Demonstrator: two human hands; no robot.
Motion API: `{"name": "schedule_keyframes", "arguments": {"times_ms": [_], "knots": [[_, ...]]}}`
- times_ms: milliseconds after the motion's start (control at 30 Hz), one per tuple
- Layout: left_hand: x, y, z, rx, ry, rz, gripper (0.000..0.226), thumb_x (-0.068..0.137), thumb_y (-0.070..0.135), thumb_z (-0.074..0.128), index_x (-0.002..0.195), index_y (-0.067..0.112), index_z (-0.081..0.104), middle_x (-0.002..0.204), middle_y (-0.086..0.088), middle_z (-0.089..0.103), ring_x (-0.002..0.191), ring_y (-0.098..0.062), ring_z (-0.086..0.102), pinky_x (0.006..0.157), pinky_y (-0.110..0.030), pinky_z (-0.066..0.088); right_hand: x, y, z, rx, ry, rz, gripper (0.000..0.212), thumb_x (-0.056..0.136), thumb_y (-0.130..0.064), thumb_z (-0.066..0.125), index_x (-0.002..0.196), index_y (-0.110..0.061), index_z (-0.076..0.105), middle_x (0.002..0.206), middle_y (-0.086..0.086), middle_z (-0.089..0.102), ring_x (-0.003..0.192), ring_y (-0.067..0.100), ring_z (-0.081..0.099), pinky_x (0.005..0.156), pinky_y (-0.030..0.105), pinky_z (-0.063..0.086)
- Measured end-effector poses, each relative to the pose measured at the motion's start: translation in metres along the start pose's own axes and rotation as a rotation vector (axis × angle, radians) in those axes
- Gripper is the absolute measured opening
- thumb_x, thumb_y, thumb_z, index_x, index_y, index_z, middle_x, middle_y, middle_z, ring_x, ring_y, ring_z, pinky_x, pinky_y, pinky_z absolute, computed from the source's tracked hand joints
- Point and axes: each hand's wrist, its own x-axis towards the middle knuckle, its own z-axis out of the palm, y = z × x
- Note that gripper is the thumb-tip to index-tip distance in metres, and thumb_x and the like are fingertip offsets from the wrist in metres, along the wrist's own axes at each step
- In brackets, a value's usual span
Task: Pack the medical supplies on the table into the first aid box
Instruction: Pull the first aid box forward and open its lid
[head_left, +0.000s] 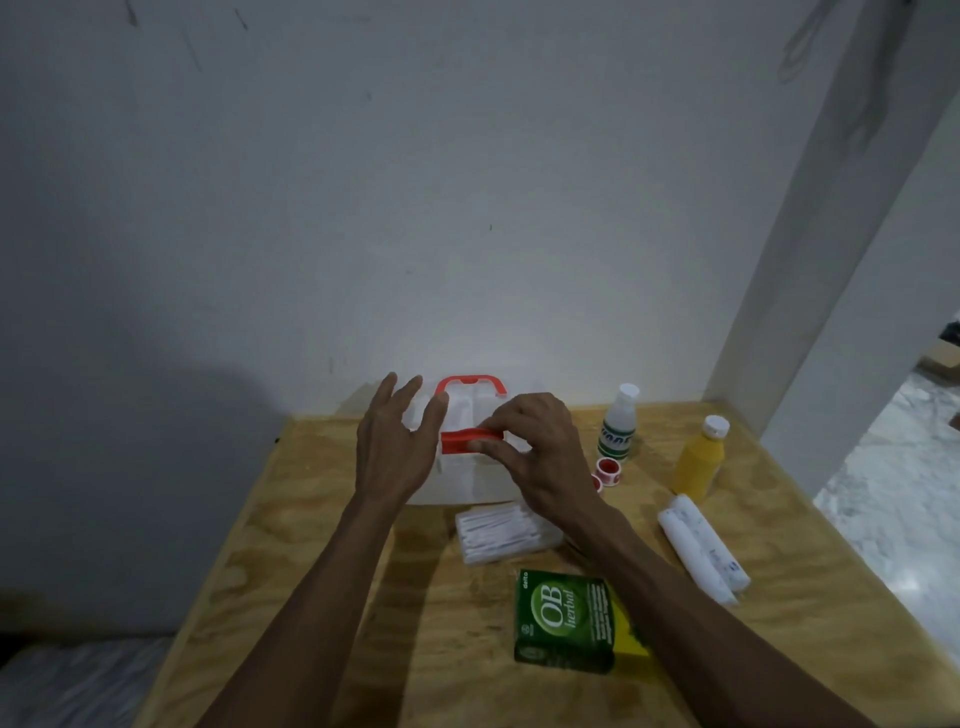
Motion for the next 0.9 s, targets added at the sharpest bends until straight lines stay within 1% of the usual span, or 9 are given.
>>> {"name": "schedule_keyframes", "arguments": {"times_ms": [167, 333, 467, 533, 633, 700, 733, 833, 900], "knots": [[-0.004, 0.003, -0.004, -0.085, 0.086, -0.045, 0.057, 0.093, 0.05, 0.052, 0.141, 0.02, 0.046, 0.15, -0.006, 0.044, 0.135, -0.028, 0.043, 0.108, -0.044, 0.037, 0.006, -0.005, -0.002, 0.063, 0.037, -0.008, 0.024, 0.085, -0.038, 0.072, 0.089, -0.015, 0.075, 0.085, -0.002, 0.071, 0.086, 0.016, 0.061, 0.082, 0.044, 0.045], [-0.004, 0.008, -0.007, -0.174, 0.144, -0.091, 0.059, 0.096, 0.052, 0.045, 0.144, 0.02, 0.039, 0.147, -0.009, 0.045, 0.129, -0.03, 0.048, 0.1, -0.043, 0.043, 0.021, -0.012, -0.008, 0.093, 0.076, 0.0, 0.022, 0.085, -0.037, 0.072, 0.091, -0.015, 0.074, 0.088, -0.003, 0.072, 0.088, 0.014, 0.061, 0.083, 0.045, 0.046], [-0.004, 0.004, -0.007, -0.221, 0.132, -0.103, 0.066, 0.094, 0.061, 0.034, 0.146, 0.021, 0.031, 0.147, -0.013, 0.045, 0.13, -0.031, 0.046, 0.105, -0.045, 0.041, 0.051, -0.02, -0.018, 0.068, 0.117, 0.065, 0.025, 0.083, -0.037, 0.072, 0.095, -0.015, 0.074, 0.09, 0.0, 0.073, 0.089, 0.015, 0.062, 0.084, 0.043, 0.048], [-0.006, 0.001, -0.007, -0.235, 0.097, -0.102, 0.072, 0.092, 0.065, 0.03, 0.148, 0.021, 0.026, 0.147, -0.013, 0.046, 0.132, -0.031, 0.046, 0.107, -0.046, 0.04, 0.069, -0.024, -0.024, 0.083, 0.116, 0.1, 0.023, 0.084, -0.032, 0.074, 0.097, -0.013, 0.074, 0.092, 0.002, 0.074, 0.089, 0.017, 0.062, 0.084, 0.042, 0.048], [-0.009, -0.005, -0.002, -0.146, 0.009, -0.066, 0.078, 0.092, 0.068, 0.027, 0.152, 0.019, 0.024, 0.154, -0.009, 0.038, 0.139, -0.03, 0.038, 0.114, -0.046, 0.032, 0.096, -0.026, -0.027, 0.112, 0.086, 0.152, 0.024, 0.087, -0.029, 0.072, 0.102, -0.01, 0.072, 0.097, 0.005, 0.074, 0.088, 0.012, 0.059, 0.085, 0.036, 0.048], [-0.009, -0.01, 0.002, -0.049, -0.037, -0.036, 0.075, 0.092, 0.068, 0.028, 0.15, 0.02, 0.028, 0.154, -0.005, 0.037, 0.141, -0.027, 0.036, 0.114, -0.04, 0.028, 0.111, -0.023, -0.026, 0.109, 0.069, 0.19, 0.026, 0.087, -0.03, 0.071, 0.105, -0.011, 0.071, 0.1, 0.005, 0.073, 0.089, 0.009, 0.057, 0.084, 0.032, 0.048], [-0.008, -0.013, 0.004, 0.002, -0.049, -0.013, 0.075, 0.091, 0.071, 0.028, 0.148, 0.022, 0.032, 0.152, -0.003, 0.041, 0.138, -0.026, 0.039, 0.113, -0.039, 0.03, 0.118, -0.02, -0.025, 0.108, 0.07, 0.206, 0.026, 0.087, -0.031, 0.071, 0.105, -0.011, 0.071, 0.1, 0.004, 0.073, 0.089, 0.009, 0.057, 0.083, 0.03, 0.049], [-0.004, -0.022, 0.006, 0.133, -0.077, -0.011, 0.087, 0.083, 0.084, 0.019, 0.145, 0.025, 0.033, 0.149, -0.002, 0.044, 0.134, -0.026, 0.044, 0.104, -0.051, 0.044, 0.137, -0.009, -0.021, 0.112, 0.084, 0.245, 0.025, 0.087, -0.032, 0.072, 0.104, -0.014, 0.071, 0.098, 0.0, 0.073, 0.088, 0.009, 0.059, 0.081, 0.028, 0.05], [-0.003, -0.024, 0.008, 0.205, -0.093, -0.003, 0.087, 0.084, 0.081, 0.019, 0.148, 0.023, 0.029, 0.155, -0.003, 0.036, 0.141, -0.027, 0.036, 0.108, -0.053, 0.04, 0.149, -0.001, -0.017, 0.107, 0.084, 0.273, 0.026, 0.086, -0.034, 0.072, 0.105, -0.016, 0.071, 0.098, -0.002, 0.072, 0.088, 0.008, 0.059, 0.082, 0.028, 0.05]]}}
